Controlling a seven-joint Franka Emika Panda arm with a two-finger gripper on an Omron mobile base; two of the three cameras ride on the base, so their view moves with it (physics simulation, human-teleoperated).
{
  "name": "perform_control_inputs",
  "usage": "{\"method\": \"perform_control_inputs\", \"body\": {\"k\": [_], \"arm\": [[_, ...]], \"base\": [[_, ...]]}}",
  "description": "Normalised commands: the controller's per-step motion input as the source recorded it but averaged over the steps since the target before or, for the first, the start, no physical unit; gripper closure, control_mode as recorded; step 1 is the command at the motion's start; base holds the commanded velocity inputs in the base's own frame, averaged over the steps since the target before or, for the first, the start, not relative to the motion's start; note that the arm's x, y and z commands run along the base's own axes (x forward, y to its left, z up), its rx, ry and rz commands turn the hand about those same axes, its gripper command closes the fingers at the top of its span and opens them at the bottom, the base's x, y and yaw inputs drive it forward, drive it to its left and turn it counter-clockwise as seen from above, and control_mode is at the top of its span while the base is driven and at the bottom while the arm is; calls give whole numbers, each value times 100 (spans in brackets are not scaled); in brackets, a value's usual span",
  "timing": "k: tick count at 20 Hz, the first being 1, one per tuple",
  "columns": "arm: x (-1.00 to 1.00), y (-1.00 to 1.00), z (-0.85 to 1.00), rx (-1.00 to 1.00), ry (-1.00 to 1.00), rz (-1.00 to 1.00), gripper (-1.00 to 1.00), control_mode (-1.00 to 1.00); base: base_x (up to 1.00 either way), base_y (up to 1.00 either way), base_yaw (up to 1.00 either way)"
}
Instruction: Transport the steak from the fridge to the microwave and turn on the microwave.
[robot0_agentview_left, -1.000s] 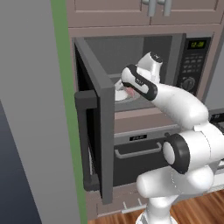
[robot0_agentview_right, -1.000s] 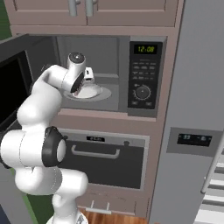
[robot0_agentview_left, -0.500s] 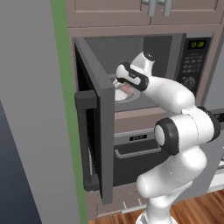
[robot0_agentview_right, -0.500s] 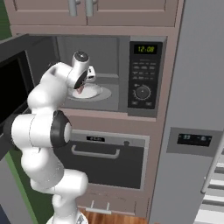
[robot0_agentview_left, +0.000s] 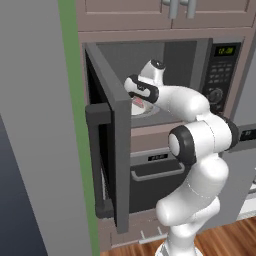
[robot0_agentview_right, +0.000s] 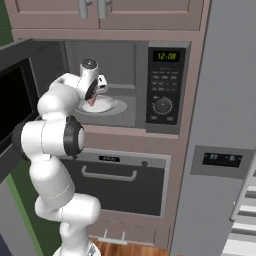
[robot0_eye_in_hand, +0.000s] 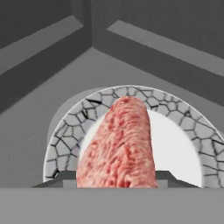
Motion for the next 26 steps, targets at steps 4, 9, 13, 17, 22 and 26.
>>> {"method": "perform_control_inputs", "body": {"k": [4, 9, 13, 17, 22, 26], "arm": [[29, 6, -20, -2, 3, 1, 100, -100], [20, 0, -19, 0, 3, 1, 100, -100], [16, 0, -13, 0, 1, 1, 100, -100], [17, 0, -7, 0, 0, 2, 100, -100], [10, 0, -9, 0, 0, 1, 100, -100], [8, 0, -8, 0, 0, 0, 100, -100]], "base": [[0, 0, 0], [0, 0, 0], [0, 0, 0], [0, 0, 0], [0, 0, 0], [0, 0, 0]]}}
